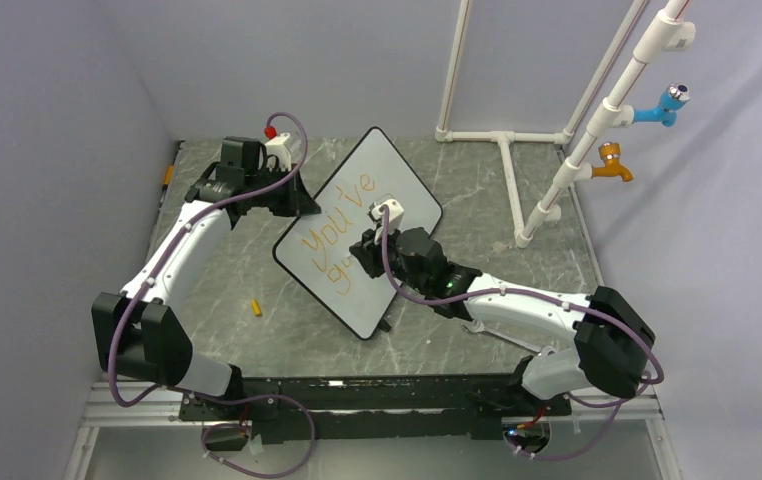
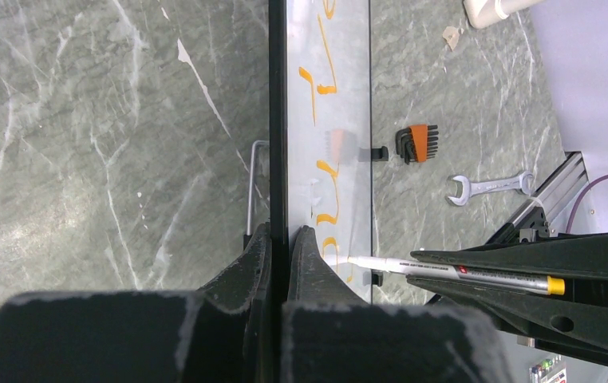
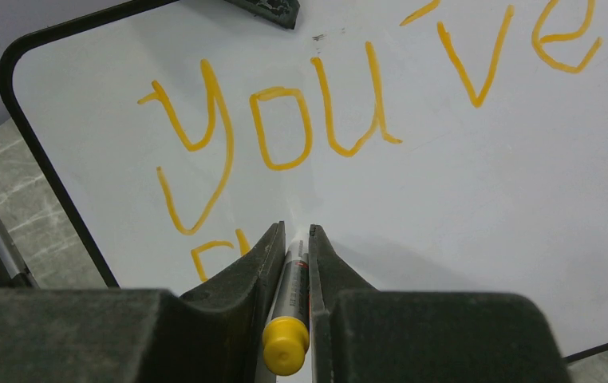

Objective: Write a sentence on the whiteboard

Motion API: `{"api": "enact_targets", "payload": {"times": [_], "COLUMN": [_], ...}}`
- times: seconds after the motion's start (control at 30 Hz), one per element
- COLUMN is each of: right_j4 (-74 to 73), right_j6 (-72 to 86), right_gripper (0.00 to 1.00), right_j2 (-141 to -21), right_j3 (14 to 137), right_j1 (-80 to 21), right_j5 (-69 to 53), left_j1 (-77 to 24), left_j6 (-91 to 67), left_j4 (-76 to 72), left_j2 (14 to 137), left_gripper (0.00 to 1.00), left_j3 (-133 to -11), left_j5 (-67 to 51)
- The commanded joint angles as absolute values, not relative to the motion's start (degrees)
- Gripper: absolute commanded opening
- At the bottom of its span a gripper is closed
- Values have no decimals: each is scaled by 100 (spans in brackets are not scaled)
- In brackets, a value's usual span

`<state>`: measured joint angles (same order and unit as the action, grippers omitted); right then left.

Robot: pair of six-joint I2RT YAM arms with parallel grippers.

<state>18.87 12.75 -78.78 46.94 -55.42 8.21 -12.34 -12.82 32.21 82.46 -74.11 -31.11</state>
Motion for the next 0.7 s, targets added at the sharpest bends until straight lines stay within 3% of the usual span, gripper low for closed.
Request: {"api": "enact_targets", "payload": {"times": [0.0,0.67], "right_j4": [2054,2181], "right_j6": [1230,1274], "right_gripper": [0,0], "right_j2": [-7929,-7880], "right_j3": [4834,4690], "right_j1": [-5537,-5537], "right_j5": [516,203], "left_j1": [-1195,-1195], "left_j6": [-597,-589], "left_j4": [3172,3181], "left_j2": [8129,8121], "left_gripper": [0,0], "left_j3": [-7393,-7400], "left_j5": [-2145,-2127]}}
